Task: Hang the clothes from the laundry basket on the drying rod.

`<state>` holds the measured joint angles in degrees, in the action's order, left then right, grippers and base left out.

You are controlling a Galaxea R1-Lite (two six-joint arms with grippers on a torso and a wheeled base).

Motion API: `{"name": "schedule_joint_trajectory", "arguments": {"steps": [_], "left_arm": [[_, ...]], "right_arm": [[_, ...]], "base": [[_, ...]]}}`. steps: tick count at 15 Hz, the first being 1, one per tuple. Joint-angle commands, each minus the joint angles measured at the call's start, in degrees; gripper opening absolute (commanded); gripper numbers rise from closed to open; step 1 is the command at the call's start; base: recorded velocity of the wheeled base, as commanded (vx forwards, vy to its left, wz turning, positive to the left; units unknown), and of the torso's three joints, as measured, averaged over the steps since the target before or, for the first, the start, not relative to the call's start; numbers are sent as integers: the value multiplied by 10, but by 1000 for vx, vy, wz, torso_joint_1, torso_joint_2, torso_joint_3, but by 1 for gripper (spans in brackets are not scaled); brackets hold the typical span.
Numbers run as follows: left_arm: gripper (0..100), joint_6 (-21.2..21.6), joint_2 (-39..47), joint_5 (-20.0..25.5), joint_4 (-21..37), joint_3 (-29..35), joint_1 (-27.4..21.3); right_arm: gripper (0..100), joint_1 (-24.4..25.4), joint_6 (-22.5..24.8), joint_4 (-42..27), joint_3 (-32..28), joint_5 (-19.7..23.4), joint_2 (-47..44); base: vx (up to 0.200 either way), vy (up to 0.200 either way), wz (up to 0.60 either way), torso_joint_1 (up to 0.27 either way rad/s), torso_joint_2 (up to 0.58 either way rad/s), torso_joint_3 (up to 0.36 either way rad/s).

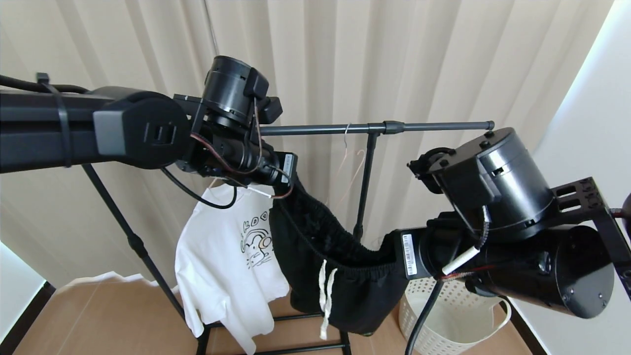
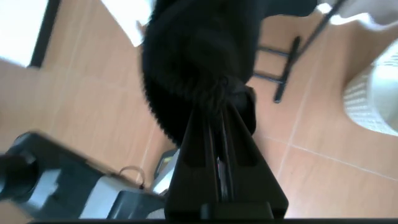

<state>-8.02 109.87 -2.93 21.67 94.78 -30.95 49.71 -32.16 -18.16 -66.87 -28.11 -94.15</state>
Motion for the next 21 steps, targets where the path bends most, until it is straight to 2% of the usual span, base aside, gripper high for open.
{"name": "schedule_joint_trajectory", "arguments": {"steps": [1, 2, 3, 4, 5, 7, 9, 12, 14, 16, 17, 21], "left_arm": [[0, 0, -56, -2, 41, -29, 5], [0, 0, -61, -2, 41, -45, 5], [0, 0, -84, -3, 38, -108, -2], [0, 1, -92, -2, 35, -129, -8], [0, 0, -113, -2, 28, -181, -29], [0, -4, -128, -2, 23, -242, -61], [0, -40, -128, -3, 12, -277, -116], [0, -96, -127, -1, 2, -275, -189], [0, -123, -112, 3, -43, -275, -225], [0, -143, -67, 4, -110, -275, -230], [0, -147, -59, 4, -124, -276, -232], [0, -155, -84, 10, -134, -278, -249]], "right_arm": [[0, -64, 32, 25, -15, -2, -24], [0, -72, 37, 41, -22, -2, -33], [0, -89, 46, 80, -49, 0, -67], [0, -95, 50, 85, -63, 1, -80], [0, -103, 52, 85, -104, 0, -110], [0, -115, 53, 80, -179, 0, -157], [0, -116, 56, 79, -244, -1, -191], [0, -116, 57, 81, -293, -1, -222], [0, -116, 56, 86, -310, -1, -238], [0, -115, 53, 92, -331, 2, -253], [0, -114, 53, 96, -340, 3, -260], [0, -114, 50, 99, -358, 2, -271]], "base": [[0, 0, 0, 0, 0, 0], [0, 0, 0, 0, 0, 0], [0, 0, 0, 0, 0, 0], [0, 0, 0, 0, 0, 0], [0, 0, 0, 0, 0, 0], [0, 0, 0, 0, 0, 0], [0, 0, 0, 0, 0, 0], [0, 0, 0, 0, 0, 0], [0, 0, 0, 0, 0, 0], [0, 0, 0, 0, 0, 0], [0, 0, 0, 0, 0, 0], [0, 0, 0, 0, 0, 0]]}}
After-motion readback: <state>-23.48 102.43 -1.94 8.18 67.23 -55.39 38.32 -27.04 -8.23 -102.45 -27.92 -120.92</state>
